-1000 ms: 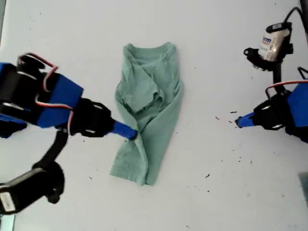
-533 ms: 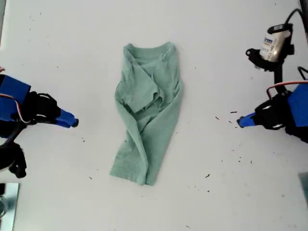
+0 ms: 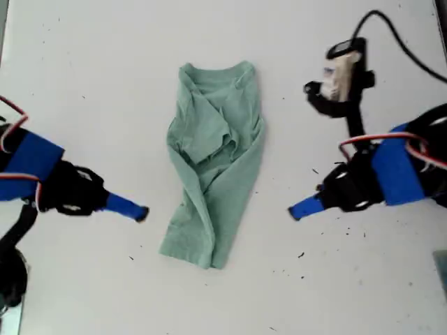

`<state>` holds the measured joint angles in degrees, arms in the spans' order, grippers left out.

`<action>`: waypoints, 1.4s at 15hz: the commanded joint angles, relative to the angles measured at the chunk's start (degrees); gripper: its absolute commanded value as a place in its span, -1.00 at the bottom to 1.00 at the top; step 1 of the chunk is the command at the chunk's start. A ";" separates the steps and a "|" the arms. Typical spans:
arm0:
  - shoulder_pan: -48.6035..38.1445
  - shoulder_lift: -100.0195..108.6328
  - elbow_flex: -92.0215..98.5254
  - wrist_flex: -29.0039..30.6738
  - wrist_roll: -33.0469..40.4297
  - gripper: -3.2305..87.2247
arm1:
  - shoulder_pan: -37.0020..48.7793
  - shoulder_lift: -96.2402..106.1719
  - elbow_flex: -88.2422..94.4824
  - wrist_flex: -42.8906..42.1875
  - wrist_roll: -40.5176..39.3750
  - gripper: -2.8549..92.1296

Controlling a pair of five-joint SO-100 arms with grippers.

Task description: Fold t shirt

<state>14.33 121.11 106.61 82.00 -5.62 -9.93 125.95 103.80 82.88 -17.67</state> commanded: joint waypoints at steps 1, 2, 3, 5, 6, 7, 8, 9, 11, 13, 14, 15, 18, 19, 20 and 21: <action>1.14 -18.98 -22.76 1.76 5.19 -0.16 | -2.46 -28.12 -36.74 6.59 -1.14 -0.21; 1.23 -25.40 -27.42 1.85 6.42 -0.14 | -3.08 -36.04 -45.26 7.47 -0.70 -0.20; 1.32 -31.20 -30.85 1.76 7.12 -0.12 | -3.43 -41.75 -51.15 7.47 0.44 -0.20; 0.44 -39.29 -32.26 -0.35 7.03 -0.07 | -3.52 -47.11 -52.12 1.58 1.93 -0.22; -0.44 -42.19 -32.26 -0.97 7.03 -0.06 | -3.34 -49.66 -52.12 -1.67 2.02 -0.23; -1.32 -44.12 -31.99 -0.97 6.86 -0.07 | -3.25 -52.38 -52.56 -4.92 1.85 -0.26; -1.93 -45.97 -31.82 -1.05 6.86 -0.06 | -3.25 -55.81 -54.32 -6.59 2.29 -0.27; -2.20 -47.64 -31.55 -1.58 6.77 -0.06 | -3.43 -58.54 -55.55 -8.00 3.16 -0.28; -3.16 -50.89 -31.55 -2.99 6.50 -0.06 | -3.69 -62.75 -56.87 -11.51 3.96 -0.28; -4.22 -55.28 -32.78 -4.31 7.29 -0.14 | -4.22 -68.12 -59.24 -12.48 5.10 -0.28; -4.04 -58.01 -35.33 -4.31 7.47 -0.25 | -4.75 -70.22 -59.33 -12.13 6.50 -0.28; -2.99 -59.77 -38.94 -4.04 7.47 -0.44 | -5.36 -71.81 -59.68 -10.46 7.56 -0.29; -1.14 -64.95 -46.76 -4.13 7.29 -0.93 | -7.12 -75.06 -59.68 -6.42 9.49 -0.45; -1.05 -66.53 -48.43 -3.78 7.38 -0.93 | -7.47 -76.38 -59.77 -4.66 10.55 -0.61; -0.79 -66.53 -48.60 -4.13 7.03 -0.93 | -7.65 -77.43 -59.68 -2.64 11.51 -0.75; -0.26 -66.53 -50.01 -4.13 7.29 -0.93 | -7.91 -77.43 -59.68 -0.97 11.87 -0.90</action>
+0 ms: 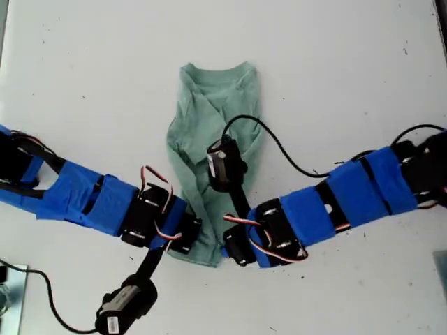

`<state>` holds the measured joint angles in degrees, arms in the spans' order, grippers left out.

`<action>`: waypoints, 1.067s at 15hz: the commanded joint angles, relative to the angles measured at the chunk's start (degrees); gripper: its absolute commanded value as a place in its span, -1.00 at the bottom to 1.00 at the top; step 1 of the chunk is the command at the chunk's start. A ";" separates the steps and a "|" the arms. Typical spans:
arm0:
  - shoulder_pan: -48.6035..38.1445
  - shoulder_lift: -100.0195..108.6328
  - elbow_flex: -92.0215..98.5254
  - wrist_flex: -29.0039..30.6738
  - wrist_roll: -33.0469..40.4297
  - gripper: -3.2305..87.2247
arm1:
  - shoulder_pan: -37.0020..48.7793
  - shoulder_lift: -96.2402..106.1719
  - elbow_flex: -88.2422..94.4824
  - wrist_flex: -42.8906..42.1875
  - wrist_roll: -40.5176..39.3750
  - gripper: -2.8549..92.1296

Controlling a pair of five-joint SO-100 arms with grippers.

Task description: Fold t shirt

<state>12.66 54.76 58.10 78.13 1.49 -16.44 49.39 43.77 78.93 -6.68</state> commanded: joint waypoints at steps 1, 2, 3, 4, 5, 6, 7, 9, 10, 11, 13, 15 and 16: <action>1.93 -0.09 -2.37 -0.79 -0.26 -0.93 | -1.41 0.00 0.35 3.16 0.09 -0.94; 2.37 -0.09 -2.81 -2.11 -0.88 -0.93 | -1.14 1.32 0.35 2.11 -0.88 -0.94; 2.55 -0.26 -2.81 -3.25 -1.32 -0.93 | -1.05 2.64 0.35 1.41 -1.67 -0.94; 2.72 -0.35 -2.81 -3.52 -1.85 -0.93 | -0.97 5.01 0.35 1.14 -3.25 -0.93; 2.72 -0.35 -2.81 -3.96 -1.93 -0.93 | -1.49 8.53 0.70 1.14 -4.39 -0.74; 2.64 -0.44 -2.81 -5.10 -1.41 -0.93 | -2.02 12.48 1.58 -0.35 -6.06 -0.44; 2.29 -0.79 -2.81 -6.59 -0.97 -0.93 | -2.37 15.47 1.67 -0.62 -6.24 -0.44; 1.32 -2.55 -4.57 -8.53 -0.18 -0.93 | -2.81 19.69 2.64 2.11 -1.93 -0.36; 0.97 -2.90 -4.92 -9.32 0.18 -0.93 | -2.81 21.27 2.64 3.43 0.70 -0.29; 0.79 -3.08 -5.10 -10.20 0.44 -0.93 | -2.81 23.38 2.90 2.90 3.16 -0.27; 0.53 -3.69 -5.27 -10.81 0.70 -0.93 | -2.02 25.84 3.52 1.76 3.78 -0.28; 0.44 -3.78 -5.62 -11.69 0.70 -0.93 | -1.67 22.50 7.12 -1.32 4.13 -0.28; 0.35 -3.78 -5.98 -12.04 0.79 -0.93 | -1.58 18.72 7.12 -3.69 4.13 -0.30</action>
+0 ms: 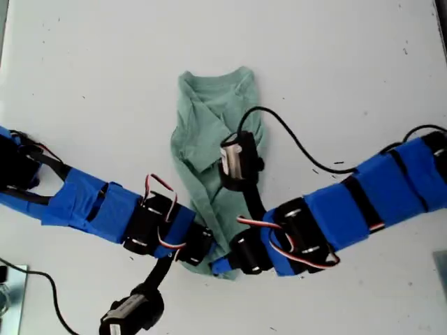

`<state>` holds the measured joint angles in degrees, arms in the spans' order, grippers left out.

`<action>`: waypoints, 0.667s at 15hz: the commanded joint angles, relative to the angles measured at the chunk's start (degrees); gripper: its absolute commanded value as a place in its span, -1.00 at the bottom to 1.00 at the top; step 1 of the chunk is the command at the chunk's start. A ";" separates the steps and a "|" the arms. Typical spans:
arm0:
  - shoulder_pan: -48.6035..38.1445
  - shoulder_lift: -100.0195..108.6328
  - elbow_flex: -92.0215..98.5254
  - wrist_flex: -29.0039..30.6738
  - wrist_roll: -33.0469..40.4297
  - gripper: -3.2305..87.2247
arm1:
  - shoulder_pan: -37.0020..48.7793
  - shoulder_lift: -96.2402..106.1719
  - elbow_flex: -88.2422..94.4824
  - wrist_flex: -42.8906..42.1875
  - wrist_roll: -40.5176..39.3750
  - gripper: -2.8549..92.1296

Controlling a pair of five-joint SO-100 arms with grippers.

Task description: Fold t shirt

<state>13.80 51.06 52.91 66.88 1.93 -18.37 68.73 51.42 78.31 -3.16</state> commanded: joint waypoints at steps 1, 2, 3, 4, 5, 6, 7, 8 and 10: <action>-0.88 -0.09 -0.79 -0.79 0.35 -0.93 | 0.35 -4.31 -1.32 -3.34 0.62 -0.31; -0.79 -0.35 -0.79 -0.79 0.26 -0.93 | 0.35 -7.38 -1.32 -3.08 0.88 -0.31; -0.70 -0.62 -0.79 -1.32 0.35 -0.93 | 0.44 -10.90 -2.72 -3.87 0.26 -0.32; -0.62 -0.62 -0.79 -1.49 0.35 -0.93 | 0.53 -14.50 -4.22 -4.13 0.00 -0.35; -0.53 -0.62 -0.79 -0.97 0.18 -0.93 | 0.44 -16.96 -4.66 -4.22 0.00 -0.40; -0.35 -0.62 -0.79 -0.88 0.18 -0.93 | 0.09 -18.63 -4.66 -3.60 1.05 -0.68; -0.26 -0.62 -0.79 -0.88 0.18 -0.93 | -0.35 -19.78 -4.75 -3.08 1.49 -0.94; -0.18 -0.62 -0.79 -0.70 0.18 -0.93 | -0.79 -19.95 -5.01 -3.08 0.62 -0.94; 0.62 -0.44 -0.79 -1.05 0.18 -0.93 | -1.05 -16.79 -6.06 -3.25 -2.81 -0.94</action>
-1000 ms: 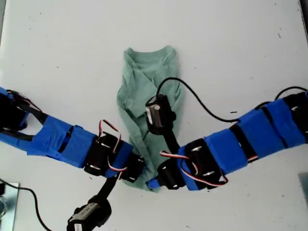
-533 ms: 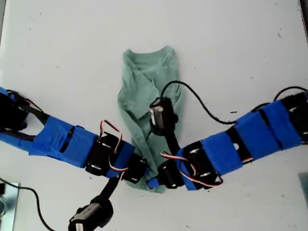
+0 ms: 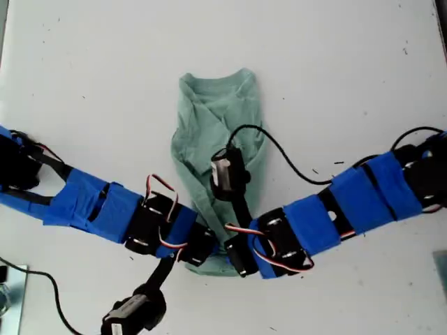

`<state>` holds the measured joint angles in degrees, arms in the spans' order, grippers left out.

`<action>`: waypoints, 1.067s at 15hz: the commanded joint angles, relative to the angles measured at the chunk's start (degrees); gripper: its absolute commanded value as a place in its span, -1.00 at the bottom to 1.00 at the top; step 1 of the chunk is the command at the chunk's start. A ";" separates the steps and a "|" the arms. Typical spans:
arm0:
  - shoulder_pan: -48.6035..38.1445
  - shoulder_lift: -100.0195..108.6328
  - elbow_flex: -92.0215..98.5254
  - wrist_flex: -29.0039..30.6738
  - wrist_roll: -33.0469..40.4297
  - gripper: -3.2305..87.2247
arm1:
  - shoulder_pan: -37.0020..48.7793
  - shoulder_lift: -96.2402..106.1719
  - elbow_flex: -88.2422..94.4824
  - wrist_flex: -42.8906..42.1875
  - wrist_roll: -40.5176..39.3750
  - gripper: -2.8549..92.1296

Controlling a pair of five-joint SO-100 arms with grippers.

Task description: Fold t shirt

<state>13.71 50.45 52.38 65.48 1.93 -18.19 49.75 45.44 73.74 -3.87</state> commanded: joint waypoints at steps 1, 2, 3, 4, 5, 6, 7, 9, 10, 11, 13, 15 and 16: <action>1.41 0.70 -0.70 0.00 0.35 -0.93 | -1.14 5.01 -0.09 1.05 -3.78 -0.94; 2.20 1.14 -1.41 -0.79 0.79 -0.93 | -1.14 8.00 -0.18 0.09 -5.45 -0.94; 3.34 2.64 -1.67 -1.67 1.23 -0.93 | -1.32 11.69 -0.18 -0.88 -6.68 -0.94; 4.83 5.01 -1.76 -2.90 2.46 -0.93 | -1.67 16.44 0.09 -0.97 -7.65 -0.94; 6.68 7.47 -1.76 -4.04 3.08 -0.93 | -2.46 21.62 1.41 -1.58 -8.61 -0.94; 8.53 9.67 -1.67 -5.19 3.52 -0.93 | -3.69 25.31 2.90 -2.64 -8.88 -0.94; 10.02 10.90 -1.67 -5.80 3.34 -0.93 | -4.66 27.60 4.66 -2.99 -8.35 -0.94; 10.99 12.48 -1.67 -7.73 4.66 -0.93 | -3.69 28.83 6.24 -3.52 -9.58 -0.94; 10.11 13.62 -1.49 -7.21 5.27 -0.93 | -2.29 29.09 7.29 -3.60 -10.46 -0.94; 8.61 16.00 -0.53 -5.62 5.01 -0.93 | -0.09 30.67 9.40 -3.52 -12.22 -0.94; 3.16 20.39 1.67 -2.11 6.15 -0.93 | 5.80 35.33 15.38 -2.81 -14.50 -0.94; -4.13 23.20 2.20 3.25 8.44 -0.93 | 12.22 39.37 19.34 -2.72 -17.14 -0.94; -7.29 24.87 3.87 3.60 9.58 -0.93 | 15.21 39.90 19.78 -3.52 -19.34 -0.94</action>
<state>9.58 68.29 56.34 68.55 10.28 -8.44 84.20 65.21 71.46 -20.74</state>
